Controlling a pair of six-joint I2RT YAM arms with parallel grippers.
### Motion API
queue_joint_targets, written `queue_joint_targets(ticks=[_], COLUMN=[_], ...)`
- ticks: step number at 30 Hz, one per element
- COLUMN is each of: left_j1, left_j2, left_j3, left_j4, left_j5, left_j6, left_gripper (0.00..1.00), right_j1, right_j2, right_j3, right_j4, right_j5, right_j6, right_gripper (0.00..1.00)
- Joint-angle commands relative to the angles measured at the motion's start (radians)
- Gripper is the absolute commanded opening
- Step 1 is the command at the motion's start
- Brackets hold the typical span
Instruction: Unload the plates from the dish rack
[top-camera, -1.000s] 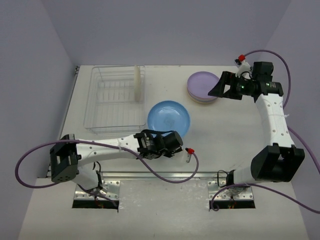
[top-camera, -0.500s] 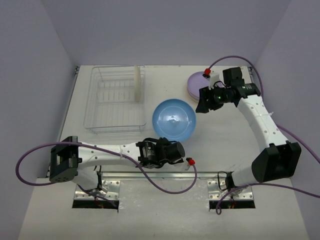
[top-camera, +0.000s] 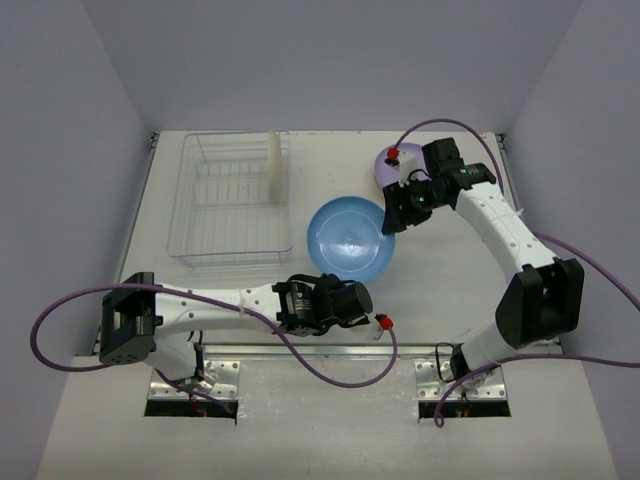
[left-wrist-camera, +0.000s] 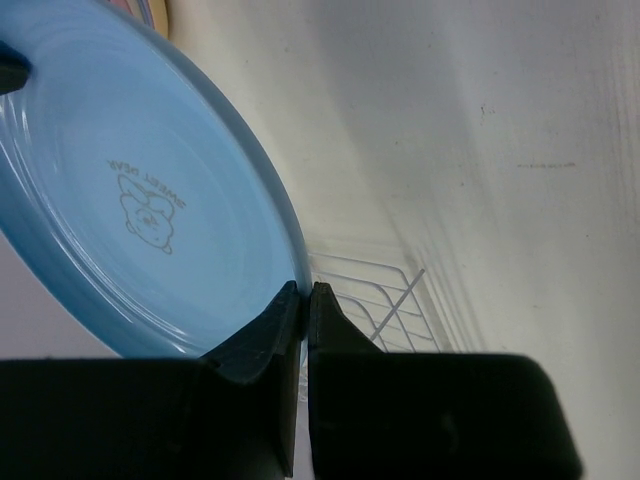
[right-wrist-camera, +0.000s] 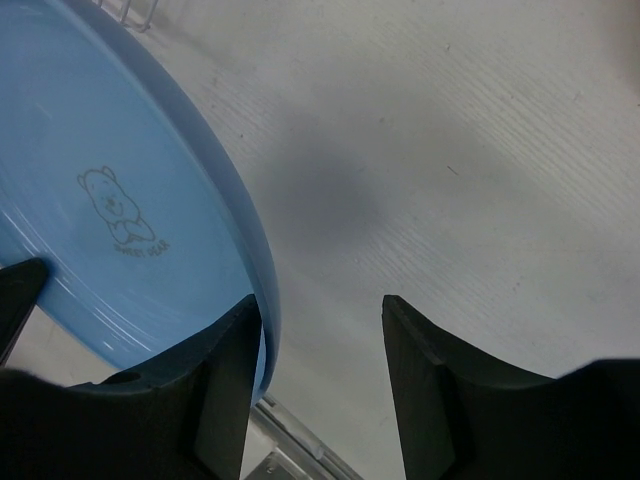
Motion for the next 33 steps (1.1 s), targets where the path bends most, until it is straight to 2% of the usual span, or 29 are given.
queue_joint_targets(ticks=[1,4,6,7,8,10,11,12,13,14,17,22,24,30,31,33], left_j1=[-0.015,-0.015,-0.017,-0.016,-0.016,-0.017,-0.015,-0.015,-0.012,-0.009,0.023,0.180,0.265,0.581,0.660,0.735], left_j2=[-0.004,0.001,0.004,0.005,0.006,0.002,-0.001,-0.004,-0.010,-0.015,-0.037,-0.085,-0.117,-0.179,-0.184,-0.193], left_j3=[0.054,0.063,0.062,0.061,0.060,0.062,0.065,0.067,0.071,0.074,0.108,0.260,0.363,0.472,0.480,0.484], left_j4=[0.028,0.035,0.046,0.050,0.053,0.053,0.051,0.049,0.049,0.049,0.053,0.022,0.004,-0.027,-0.040,-0.051], left_j5=[-0.020,-0.021,-0.032,-0.037,-0.042,-0.042,-0.040,-0.039,-0.040,-0.042,-0.041,0.055,0.157,0.342,0.369,0.416], left_j6=[-0.013,-0.013,-0.012,-0.014,-0.016,-0.035,-0.042,-0.053,-0.065,-0.075,-0.110,-0.277,-0.402,-0.780,-0.818,-0.874], left_gripper=[0.00,0.00,0.01,0.07,0.17,0.49,0.53,0.75,0.90,0.99,1.00,1.00,1.00,1.00,1.00,1.00], right_j1=[0.003,0.003,0.003,0.003,0.003,0.003,0.003,0.001,-0.008,-0.018,-0.098,-0.280,-0.325,-0.384,-0.387,-0.392], right_j2=[0.007,0.025,0.028,0.025,0.021,0.009,0.004,-0.004,-0.006,-0.006,0.027,0.162,0.239,0.457,0.504,0.558], right_j3=[0.039,0.045,0.043,0.040,0.035,0.031,0.033,0.037,0.043,0.057,0.138,0.344,0.444,0.672,0.712,0.761], right_j4=[0.027,0.020,0.018,0.019,0.022,0.028,0.030,0.033,0.035,0.036,0.034,0.017,0.006,0.008,0.008,0.008], right_j5=[-0.040,-0.053,-0.058,-0.058,-0.056,-0.052,-0.049,-0.039,-0.019,-0.006,-0.012,-0.033,-0.019,0.005,0.009,0.015], right_j6=[0.007,0.009,0.009,0.011,0.013,0.018,0.019,0.024,0.025,0.029,0.049,0.106,0.120,0.179,0.195,0.206], right_gripper=[0.49,0.31,0.11,0.06,0.02,0.00,0.00,0.00,0.00,0.00,0.00,0.00,0.00,0.00,0.00,0.00])
